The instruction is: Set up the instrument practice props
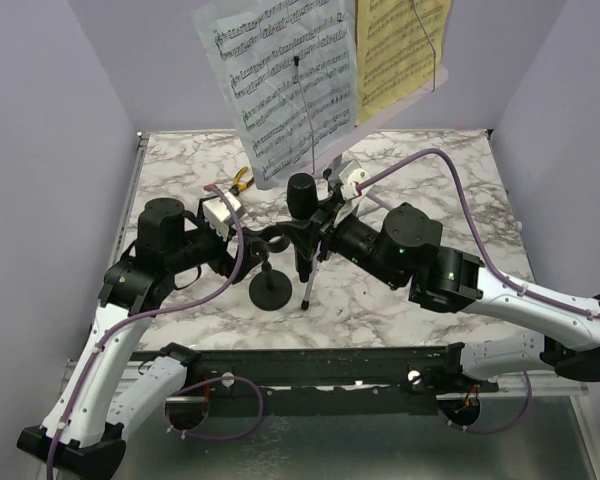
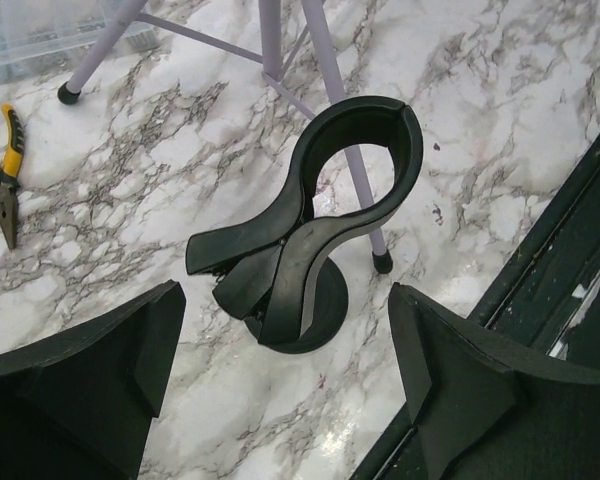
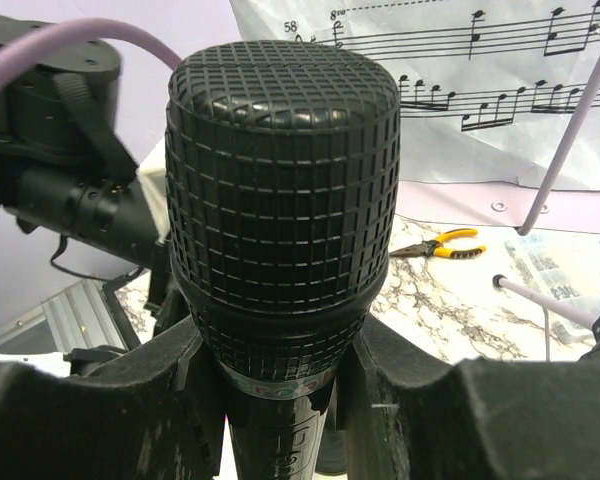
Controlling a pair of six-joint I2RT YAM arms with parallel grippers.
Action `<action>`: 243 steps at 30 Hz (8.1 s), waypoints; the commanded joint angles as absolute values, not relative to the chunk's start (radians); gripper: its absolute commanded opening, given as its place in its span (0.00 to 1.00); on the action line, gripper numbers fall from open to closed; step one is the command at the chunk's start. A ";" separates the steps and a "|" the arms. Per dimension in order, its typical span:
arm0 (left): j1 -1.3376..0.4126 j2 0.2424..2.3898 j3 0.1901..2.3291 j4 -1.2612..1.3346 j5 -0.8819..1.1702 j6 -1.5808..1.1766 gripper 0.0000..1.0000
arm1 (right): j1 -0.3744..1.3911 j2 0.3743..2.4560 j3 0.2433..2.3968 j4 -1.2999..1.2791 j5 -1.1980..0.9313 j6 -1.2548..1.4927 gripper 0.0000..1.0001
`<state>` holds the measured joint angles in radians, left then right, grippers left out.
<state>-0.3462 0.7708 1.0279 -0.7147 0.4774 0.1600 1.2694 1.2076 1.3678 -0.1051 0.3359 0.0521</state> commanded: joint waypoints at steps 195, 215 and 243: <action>-0.397 0.516 0.752 -0.194 0.752 0.053 0.00 | 1.198 0.888 0.498 0.299 0.078 0.234 0.93; -0.397 0.485 0.789 -0.005 0.725 -0.137 0.00 | 1.218 1.732 0.583 1.164 0.357 0.025 0.87; -0.397 0.266 0.647 -0.032 0.625 -0.131 0.00 | 1.219 1.953 0.603 1.049 0.421 0.053 0.93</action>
<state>-0.3954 0.3164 0.6682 -0.1452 0.6880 -0.1150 1.2339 1.9285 0.6144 1.1988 0.3359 0.0967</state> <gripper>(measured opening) 0.571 0.928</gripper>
